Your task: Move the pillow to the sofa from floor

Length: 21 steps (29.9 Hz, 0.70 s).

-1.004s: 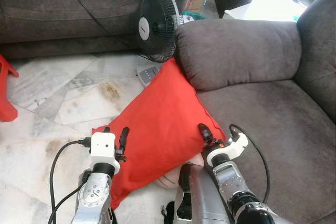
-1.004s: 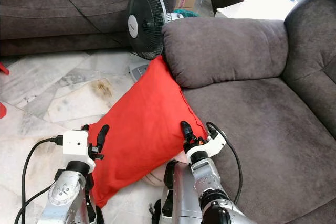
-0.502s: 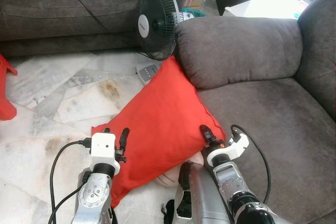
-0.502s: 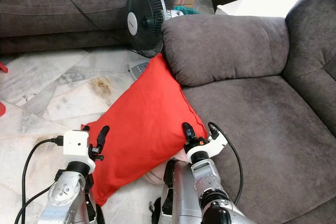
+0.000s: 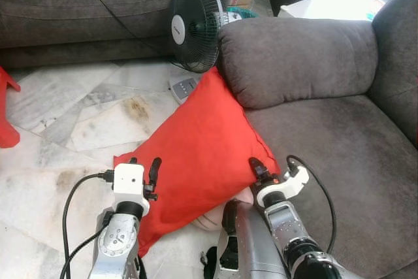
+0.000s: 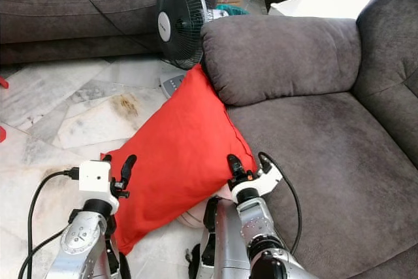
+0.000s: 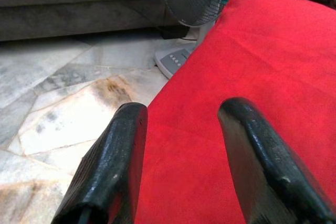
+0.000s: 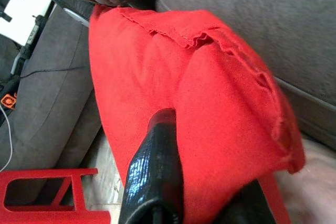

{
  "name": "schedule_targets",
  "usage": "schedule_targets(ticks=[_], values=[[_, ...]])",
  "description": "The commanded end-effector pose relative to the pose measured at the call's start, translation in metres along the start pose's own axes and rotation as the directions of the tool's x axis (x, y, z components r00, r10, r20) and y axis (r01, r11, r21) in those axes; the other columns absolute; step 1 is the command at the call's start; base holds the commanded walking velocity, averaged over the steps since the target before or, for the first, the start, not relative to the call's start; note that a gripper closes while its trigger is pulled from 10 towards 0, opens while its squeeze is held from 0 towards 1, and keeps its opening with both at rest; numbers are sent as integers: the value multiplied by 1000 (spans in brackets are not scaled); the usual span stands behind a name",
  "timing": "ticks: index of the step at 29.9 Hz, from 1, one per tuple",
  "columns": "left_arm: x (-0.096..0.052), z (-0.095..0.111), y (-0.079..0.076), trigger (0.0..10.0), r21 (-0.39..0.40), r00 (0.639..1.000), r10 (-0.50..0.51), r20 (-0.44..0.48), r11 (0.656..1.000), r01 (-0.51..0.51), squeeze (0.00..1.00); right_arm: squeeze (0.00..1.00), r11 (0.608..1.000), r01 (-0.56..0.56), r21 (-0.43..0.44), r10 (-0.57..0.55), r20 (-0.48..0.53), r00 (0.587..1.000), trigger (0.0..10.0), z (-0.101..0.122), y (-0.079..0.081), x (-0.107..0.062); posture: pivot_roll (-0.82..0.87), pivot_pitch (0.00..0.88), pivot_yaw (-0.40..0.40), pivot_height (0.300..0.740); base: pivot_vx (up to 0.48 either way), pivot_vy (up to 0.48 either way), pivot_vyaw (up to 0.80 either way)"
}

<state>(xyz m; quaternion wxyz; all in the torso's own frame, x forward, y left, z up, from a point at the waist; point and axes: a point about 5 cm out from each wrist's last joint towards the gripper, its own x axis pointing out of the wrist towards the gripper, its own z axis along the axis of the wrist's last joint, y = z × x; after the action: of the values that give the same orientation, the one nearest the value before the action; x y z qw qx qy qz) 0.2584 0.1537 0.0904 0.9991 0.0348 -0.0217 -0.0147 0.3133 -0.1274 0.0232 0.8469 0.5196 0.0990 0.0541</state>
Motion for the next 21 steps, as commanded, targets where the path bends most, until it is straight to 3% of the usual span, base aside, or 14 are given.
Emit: schedule_targets(ticks=[1, 21], values=[[0, -4, -6, 10000, 2, 1000, -15, -23, 1000, 15, 0, 0, 1000, 3, -14, -3, 5, 1000, 0, 2, -1, 0, 198, 167, -223, 514, 0, 0, 0], [18, -6, 1, 10000, 25, 999, -38, -18, 999, 38, 0, 0, 995, -4, -102, 7, 24, 1000, 0, 7, 2, 2, 190, 60, -162, 514, 0, 0, 0]])
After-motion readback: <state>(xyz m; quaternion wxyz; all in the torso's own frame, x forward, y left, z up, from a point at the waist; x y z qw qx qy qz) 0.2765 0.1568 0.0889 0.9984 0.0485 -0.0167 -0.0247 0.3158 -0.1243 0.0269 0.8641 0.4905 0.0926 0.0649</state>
